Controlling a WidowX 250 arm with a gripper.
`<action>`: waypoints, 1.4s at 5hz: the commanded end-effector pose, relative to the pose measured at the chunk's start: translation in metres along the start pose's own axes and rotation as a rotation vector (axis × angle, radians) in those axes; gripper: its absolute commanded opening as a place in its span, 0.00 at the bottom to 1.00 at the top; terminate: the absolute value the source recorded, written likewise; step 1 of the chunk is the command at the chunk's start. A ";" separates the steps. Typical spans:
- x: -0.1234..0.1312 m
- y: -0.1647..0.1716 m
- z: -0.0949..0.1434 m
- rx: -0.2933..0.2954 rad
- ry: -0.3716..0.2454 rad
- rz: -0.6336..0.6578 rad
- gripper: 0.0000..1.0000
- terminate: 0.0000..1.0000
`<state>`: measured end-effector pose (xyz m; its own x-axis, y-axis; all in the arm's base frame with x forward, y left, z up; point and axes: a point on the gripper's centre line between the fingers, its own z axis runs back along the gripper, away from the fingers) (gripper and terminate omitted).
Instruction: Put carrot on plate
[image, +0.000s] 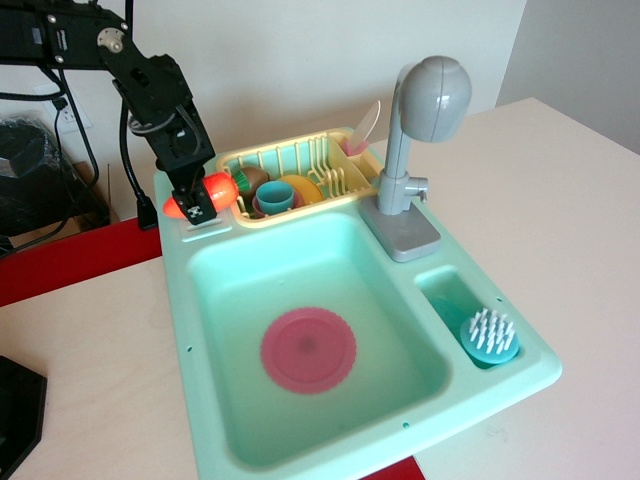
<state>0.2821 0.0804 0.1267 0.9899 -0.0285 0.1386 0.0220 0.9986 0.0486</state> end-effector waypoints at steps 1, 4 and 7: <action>0.040 -0.031 0.048 -0.005 -0.205 -0.096 0.00 0.00; 0.069 -0.115 -0.001 -0.118 -0.118 -0.254 0.00 0.00; 0.041 -0.142 -0.053 -0.114 -0.016 -0.316 0.00 0.00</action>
<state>0.3167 -0.0567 0.0609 0.9334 -0.3441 0.1020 0.3474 0.9376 -0.0162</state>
